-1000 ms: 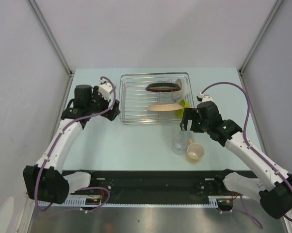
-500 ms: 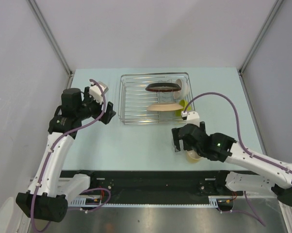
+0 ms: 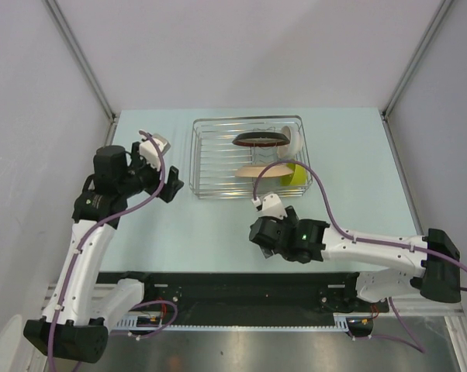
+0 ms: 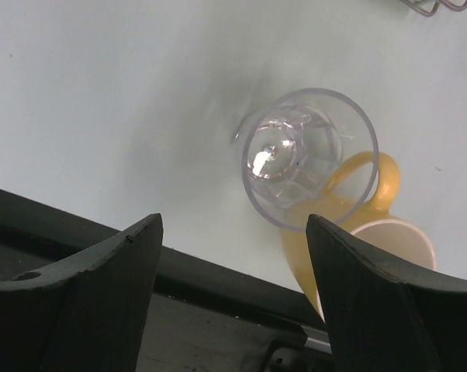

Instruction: Load the mixed dishes into the dish rack

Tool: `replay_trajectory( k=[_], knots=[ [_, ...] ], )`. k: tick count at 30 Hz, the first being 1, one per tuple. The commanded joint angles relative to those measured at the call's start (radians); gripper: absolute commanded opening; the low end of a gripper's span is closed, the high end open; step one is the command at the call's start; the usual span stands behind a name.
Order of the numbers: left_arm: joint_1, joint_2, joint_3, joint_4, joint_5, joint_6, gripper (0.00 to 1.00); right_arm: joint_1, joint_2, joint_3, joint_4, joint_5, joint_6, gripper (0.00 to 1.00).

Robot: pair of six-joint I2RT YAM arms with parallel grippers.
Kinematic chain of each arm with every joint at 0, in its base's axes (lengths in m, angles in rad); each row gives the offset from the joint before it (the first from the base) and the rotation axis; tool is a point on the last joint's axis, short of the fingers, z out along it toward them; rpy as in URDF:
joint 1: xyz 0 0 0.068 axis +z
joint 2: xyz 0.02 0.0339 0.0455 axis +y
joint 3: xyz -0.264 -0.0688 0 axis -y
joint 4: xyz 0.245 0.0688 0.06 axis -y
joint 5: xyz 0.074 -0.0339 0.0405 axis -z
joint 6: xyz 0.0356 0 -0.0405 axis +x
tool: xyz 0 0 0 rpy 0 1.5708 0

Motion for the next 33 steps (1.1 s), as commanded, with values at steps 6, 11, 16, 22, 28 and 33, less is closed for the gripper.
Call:
replay_trajectory(
  k=[6,11,16,22,28,33],
  knots=[
    [0.006,-0.020,-0.025,0.009,0.004,-0.027,1.00,-0.088,0.032,0.041,0.108,-0.008,-0.053,0.79],
    [0.006,-0.017,-0.033,0.013,-0.007,-0.025,1.00,-0.111,0.100,0.036,0.155,-0.043,-0.062,0.73],
    [0.005,-0.014,-0.033,0.010,-0.022,-0.019,1.00,-0.128,0.137,0.016,0.183,-0.083,-0.049,0.68],
    [0.006,-0.017,-0.040,0.013,-0.024,-0.019,1.00,-0.151,0.138,-0.018,0.195,-0.129,-0.030,0.30],
    [0.006,-0.020,-0.031,0.013,-0.021,-0.039,1.00,-0.186,0.117,-0.041,0.209,-0.158,-0.033,0.09],
    [0.006,-0.022,0.001,-0.004,-0.006,-0.077,1.00,-0.229,0.059,-0.025,0.252,-0.246,-0.059,0.00]
  ],
)
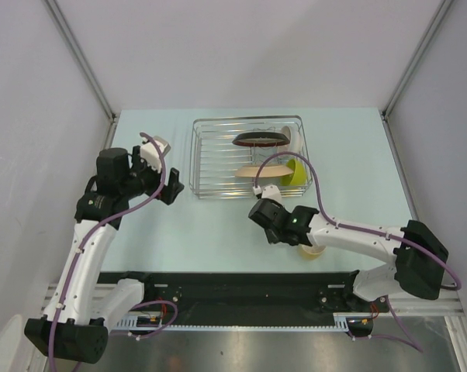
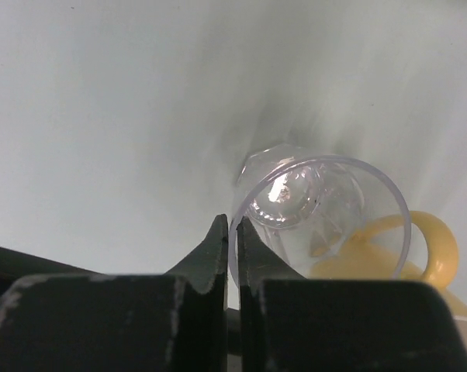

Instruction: Load the mixed dishes into the dish rack

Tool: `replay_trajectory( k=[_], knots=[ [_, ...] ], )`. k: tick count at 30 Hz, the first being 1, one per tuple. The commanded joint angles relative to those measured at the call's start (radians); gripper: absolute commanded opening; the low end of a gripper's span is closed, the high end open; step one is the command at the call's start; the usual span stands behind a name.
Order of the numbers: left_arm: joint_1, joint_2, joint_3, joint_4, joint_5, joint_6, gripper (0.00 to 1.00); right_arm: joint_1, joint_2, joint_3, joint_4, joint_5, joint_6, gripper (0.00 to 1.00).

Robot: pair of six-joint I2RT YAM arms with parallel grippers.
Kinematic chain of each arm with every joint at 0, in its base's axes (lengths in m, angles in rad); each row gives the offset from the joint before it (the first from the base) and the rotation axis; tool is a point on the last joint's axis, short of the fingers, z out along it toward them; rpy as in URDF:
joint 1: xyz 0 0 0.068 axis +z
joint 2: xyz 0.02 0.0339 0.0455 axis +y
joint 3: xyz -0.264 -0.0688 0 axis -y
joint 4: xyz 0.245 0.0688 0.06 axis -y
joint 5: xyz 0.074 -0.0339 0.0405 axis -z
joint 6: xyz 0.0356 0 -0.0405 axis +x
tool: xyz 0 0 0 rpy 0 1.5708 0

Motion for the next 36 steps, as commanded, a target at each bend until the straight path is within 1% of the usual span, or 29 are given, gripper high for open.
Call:
replay_trajectory(
  k=[1,4,5,6,7,8,9,10,11,12,13,14,15,18,19,21,22,24,25,28,33,36],
  knots=[
    [0.006,-0.016,0.055,-0.014,0.019,-0.066,1.00,-0.037,-0.080,0.021,0.067,-0.100,-0.016,0.00],
    [0.009,-0.003,0.102,-0.040,0.067,-0.109,1.00,-0.057,-0.144,0.095,0.112,-0.217,-0.021,0.00],
    [0.012,0.001,0.115,-0.049,0.109,-0.122,1.00,-0.062,-0.163,0.128,0.133,-0.294,-0.031,0.00],
    [0.013,0.015,0.129,-0.057,0.132,-0.136,1.00,-0.063,-0.182,0.135,0.164,-0.341,-0.035,0.00],
    [0.021,0.023,0.152,-0.073,0.166,-0.168,1.00,-0.068,-0.234,0.136,0.243,-0.388,-0.036,0.00],
    [0.030,0.029,0.161,-0.078,0.200,-0.188,1.00,-0.072,-0.256,0.136,0.279,-0.466,-0.025,0.00],
    [0.059,0.039,0.166,-0.078,0.296,-0.208,1.00,-0.100,-0.279,0.136,0.314,-0.506,-0.010,0.00],
    [0.076,0.044,0.167,-0.071,0.348,-0.248,1.00,-0.120,-0.294,0.136,0.380,-0.548,0.007,0.00],
    [0.093,0.055,0.167,-0.063,0.399,-0.267,1.00,-0.140,-0.320,0.136,0.409,-0.629,0.046,0.00],
    [0.120,0.061,0.167,-0.057,0.506,-0.273,1.00,-0.179,-0.330,0.136,0.443,-0.664,0.065,0.00],
    [0.137,0.066,0.167,-0.038,0.556,-0.326,1.00,-0.190,-0.336,0.136,0.510,-0.698,0.083,0.00],
    [0.159,0.081,0.166,-0.026,0.614,-0.343,1.00,-0.206,-0.344,0.136,0.544,-0.759,0.106,0.00],
    [0.174,0.089,0.167,-0.015,0.698,-0.356,1.00,-0.218,-0.342,0.136,0.578,-0.786,0.143,0.00],
    [0.181,0.138,0.173,0.029,0.844,-0.431,1.00,-0.261,-0.318,0.136,0.724,-0.881,0.240,0.00],
    [0.184,0.151,0.161,0.082,0.942,-0.504,1.00,-0.276,-0.310,0.136,0.776,-0.904,0.261,0.00],
    [0.188,0.185,0.127,0.184,1.022,-0.627,1.00,-0.281,-0.286,0.136,0.817,-0.915,0.284,0.00],
    [0.190,0.191,0.076,0.342,1.068,-0.787,1.00,-0.289,-0.279,0.136,0.845,-0.924,0.306,0.00],
    [0.190,0.199,0.032,0.477,1.091,-0.895,1.00,-0.292,-0.252,0.136,0.877,-0.938,0.329,0.00],
    [0.190,0.201,0.012,0.518,1.096,-0.915,1.00,-0.296,-0.243,0.136,0.917,-0.953,0.356,0.00],
    [0.187,0.216,-0.005,0.508,1.116,-0.894,1.00,-0.302,-0.213,0.135,0.987,-0.976,0.410,0.00],
    [0.181,0.233,0.015,0.392,1.147,-0.795,1.00,-0.315,-0.181,0.121,1.078,-0.993,0.478,0.00],
    [0.173,0.237,0.018,0.367,1.160,-0.756,1.00,-0.319,-0.149,0.112,1.168,-1.001,0.531,0.00]
  ],
)
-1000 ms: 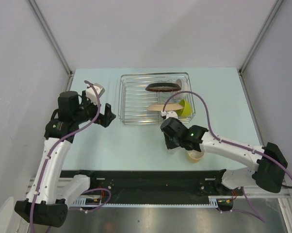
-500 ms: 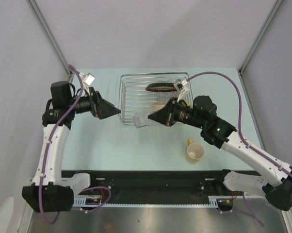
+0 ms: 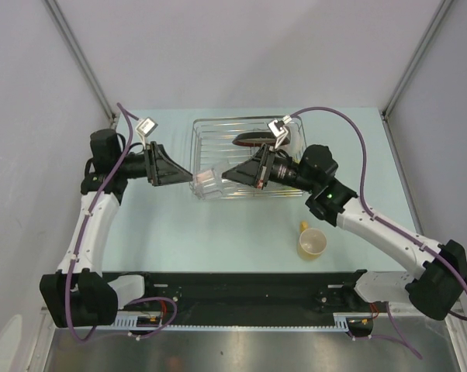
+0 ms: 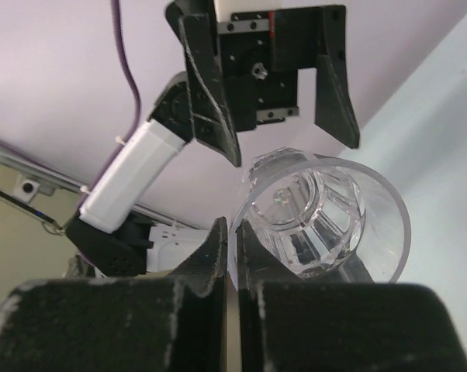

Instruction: Load the mixed dishes into the dish rack

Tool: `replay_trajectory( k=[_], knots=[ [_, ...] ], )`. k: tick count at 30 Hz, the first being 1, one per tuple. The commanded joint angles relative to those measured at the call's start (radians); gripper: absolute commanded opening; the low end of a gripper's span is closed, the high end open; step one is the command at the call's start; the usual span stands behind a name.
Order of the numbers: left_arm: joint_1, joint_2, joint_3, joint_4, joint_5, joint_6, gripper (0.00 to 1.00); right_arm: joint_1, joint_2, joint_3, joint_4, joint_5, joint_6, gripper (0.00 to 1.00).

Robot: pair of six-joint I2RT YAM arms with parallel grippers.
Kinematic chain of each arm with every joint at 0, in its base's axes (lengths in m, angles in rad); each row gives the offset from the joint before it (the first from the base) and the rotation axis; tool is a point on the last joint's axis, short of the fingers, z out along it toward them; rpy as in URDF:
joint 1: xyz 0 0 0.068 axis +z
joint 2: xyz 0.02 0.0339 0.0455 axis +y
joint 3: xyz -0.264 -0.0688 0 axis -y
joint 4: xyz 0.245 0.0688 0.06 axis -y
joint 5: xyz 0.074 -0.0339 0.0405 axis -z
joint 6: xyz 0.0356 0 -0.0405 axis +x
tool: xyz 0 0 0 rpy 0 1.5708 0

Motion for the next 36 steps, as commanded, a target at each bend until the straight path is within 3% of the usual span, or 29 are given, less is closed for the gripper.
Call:
replay_trajectory(
  k=[1,12,21,31,34,36],
  knots=[
    [-0.009,0.006,0.022,-0.023,0.117,0.052,1.00,-0.008,0.039,0.004,0.239,-0.037,0.116,0.00],
    [-0.027,0.030,0.088,-0.189,0.147,0.187,1.00,-0.005,0.162,-0.019,0.462,-0.036,0.245,0.00],
    [-0.049,0.024,0.088,-0.189,0.126,0.190,1.00,-0.002,0.231,-0.023,0.600,-0.005,0.304,0.00],
    [-0.049,0.010,0.084,-0.099,0.083,0.132,1.00,0.027,0.250,-0.025,0.572,-0.010,0.282,0.00],
    [-0.047,-0.002,0.073,-0.036,0.066,0.084,0.96,0.030,0.245,-0.027,0.557,0.002,0.267,0.00],
    [-0.049,-0.011,0.050,0.016,0.051,0.023,0.84,0.030,0.244,-0.028,0.562,0.010,0.268,0.00]
  ],
)
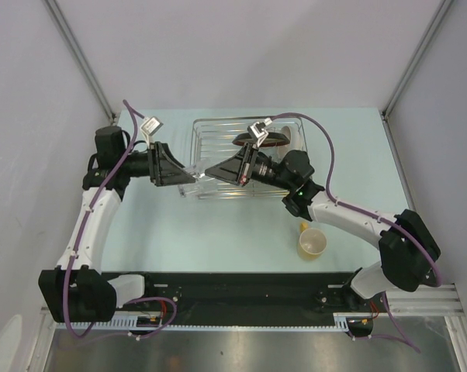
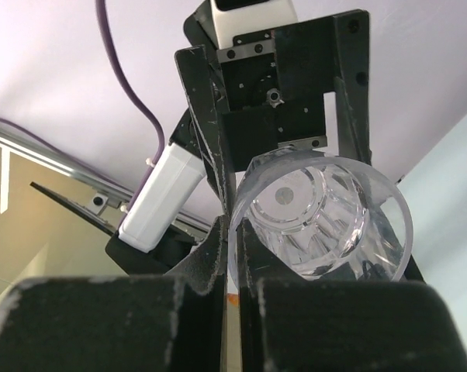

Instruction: Load the mixed dishes into the dish rack

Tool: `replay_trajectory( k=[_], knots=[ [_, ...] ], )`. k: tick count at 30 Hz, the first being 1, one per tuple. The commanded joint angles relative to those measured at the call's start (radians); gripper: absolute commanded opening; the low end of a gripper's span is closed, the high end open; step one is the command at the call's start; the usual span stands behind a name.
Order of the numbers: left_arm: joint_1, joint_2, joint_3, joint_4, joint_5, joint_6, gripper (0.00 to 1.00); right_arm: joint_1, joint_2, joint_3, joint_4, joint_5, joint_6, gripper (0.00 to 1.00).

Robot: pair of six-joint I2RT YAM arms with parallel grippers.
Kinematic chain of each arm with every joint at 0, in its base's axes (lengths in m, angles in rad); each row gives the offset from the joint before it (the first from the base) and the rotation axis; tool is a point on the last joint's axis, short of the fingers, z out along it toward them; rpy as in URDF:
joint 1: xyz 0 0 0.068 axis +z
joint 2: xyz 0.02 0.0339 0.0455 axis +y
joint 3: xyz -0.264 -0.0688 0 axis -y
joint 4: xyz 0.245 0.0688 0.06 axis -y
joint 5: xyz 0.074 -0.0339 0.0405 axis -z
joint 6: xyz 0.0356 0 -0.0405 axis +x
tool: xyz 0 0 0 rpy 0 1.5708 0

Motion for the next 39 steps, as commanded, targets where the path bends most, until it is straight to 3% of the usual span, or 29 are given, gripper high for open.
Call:
replay_trajectory(
  k=[1,4,7,16,19,21,23,27,29,33,39],
  knots=[
    [-0.006,-0.043,-0.010,0.185,0.028,-0.112,0.78,0.007,-0.017,0.002,0.071,0.034,-0.016,0.00],
    [-0.004,-0.043,-0.016,0.189,0.016,-0.134,0.47,0.007,-0.017,0.002,0.062,0.036,-0.019,0.00],
    [-0.006,-0.038,-0.013,0.172,0.010,-0.123,0.26,0.007,-0.028,-0.003,0.045,0.047,-0.035,0.00],
    [-0.006,-0.002,0.067,0.091,-0.038,-0.067,0.00,0.004,-0.044,-0.006,-0.009,0.059,-0.065,0.00],
    [-0.004,0.052,0.145,-0.056,-0.076,0.043,0.00,-0.001,-0.051,-0.008,-0.075,0.059,-0.082,0.02],
    [-0.006,0.089,0.245,-0.215,-0.139,0.160,0.00,-0.009,-0.061,-0.008,-0.119,0.061,-0.111,0.23],
    [-0.006,0.138,0.338,-0.315,-0.244,0.229,0.00,-0.022,-0.087,-0.008,-0.205,0.073,-0.160,0.27],
    [-0.006,0.190,0.441,-0.485,-0.424,0.331,0.00,-0.055,-0.143,-0.012,-0.375,0.090,-0.234,0.60],
    [-0.006,0.215,0.489,-0.523,-0.489,0.352,0.00,-0.075,-0.187,-0.020,-0.429,0.100,-0.254,0.69],
    [-0.055,0.297,0.588,-0.641,-0.743,0.447,0.00,-0.156,-0.294,-0.037,-0.581,0.128,-0.341,0.73],
    [-0.173,0.510,0.780,-0.685,-0.972,0.506,0.00,-0.223,-0.467,-0.055,-0.694,0.180,-0.386,0.74]
  ],
)
